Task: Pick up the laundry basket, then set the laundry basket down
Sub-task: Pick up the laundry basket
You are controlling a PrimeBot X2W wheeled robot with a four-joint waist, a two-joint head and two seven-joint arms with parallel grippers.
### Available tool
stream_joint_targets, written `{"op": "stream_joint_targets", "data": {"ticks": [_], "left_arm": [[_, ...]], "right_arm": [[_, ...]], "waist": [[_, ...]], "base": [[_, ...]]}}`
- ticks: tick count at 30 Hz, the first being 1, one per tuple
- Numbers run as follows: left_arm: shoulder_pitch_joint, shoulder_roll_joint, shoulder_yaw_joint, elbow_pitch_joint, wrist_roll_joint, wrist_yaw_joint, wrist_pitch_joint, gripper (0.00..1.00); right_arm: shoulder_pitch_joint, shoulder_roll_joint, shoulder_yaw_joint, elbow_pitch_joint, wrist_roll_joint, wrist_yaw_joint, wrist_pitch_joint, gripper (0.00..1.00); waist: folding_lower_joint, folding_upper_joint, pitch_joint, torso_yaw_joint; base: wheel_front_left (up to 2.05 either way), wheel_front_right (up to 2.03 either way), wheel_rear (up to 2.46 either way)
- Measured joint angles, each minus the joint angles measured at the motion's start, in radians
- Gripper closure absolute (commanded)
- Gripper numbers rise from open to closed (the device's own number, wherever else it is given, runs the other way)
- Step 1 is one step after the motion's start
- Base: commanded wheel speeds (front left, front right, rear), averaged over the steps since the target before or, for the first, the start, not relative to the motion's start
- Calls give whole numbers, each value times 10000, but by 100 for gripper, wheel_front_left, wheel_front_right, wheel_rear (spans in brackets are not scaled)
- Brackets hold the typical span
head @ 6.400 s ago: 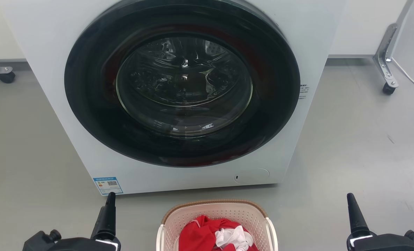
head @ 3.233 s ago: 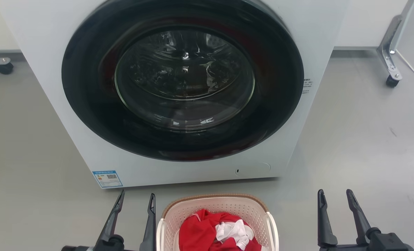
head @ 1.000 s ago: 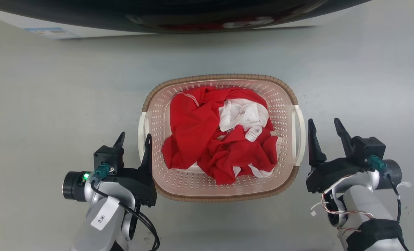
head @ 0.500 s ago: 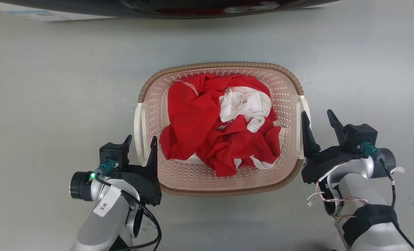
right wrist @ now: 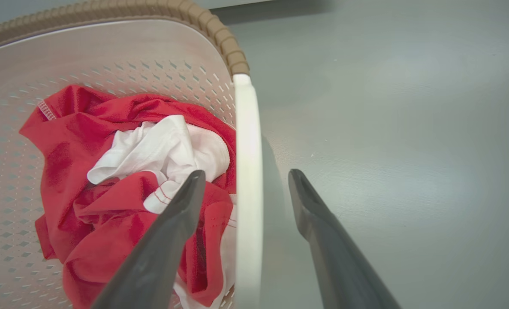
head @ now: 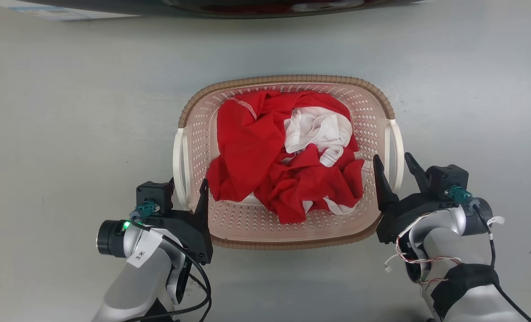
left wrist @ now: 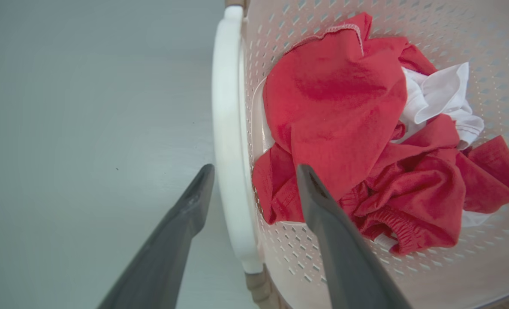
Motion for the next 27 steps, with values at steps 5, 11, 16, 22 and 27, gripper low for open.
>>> {"op": "stream_joint_targets", "data": {"ticks": [5,11,16,22,27], "left_arm": [[-127,0,-399,96,-464,6,148,0],[-358,-2,-765,203,-755,90,311,0],[-500,-2,-1064,265,-1116,186,462,0],[-666,-4,-1425,311,-1390,276,619,0],[-677,115,-1705,349,-1745,433,660,100]], "right_arm": [[-214,-2,351,284,324,-88,0,0],[-480,-4,639,591,708,-221,0,0],[-787,-4,817,828,874,-284,6,0],[-1000,-4,1026,1116,1202,-368,13,20],[-1146,-59,1227,1308,1360,-451,77,92]], "waist": [[0,0,109,29],[0,1,232,43],[0,1,375,60],[0,0,480,88],[0,0,491,107]], "base": [[0,0,0],[0,0,0],[0,0,0],[0,0,0],[0,0,0]]}}
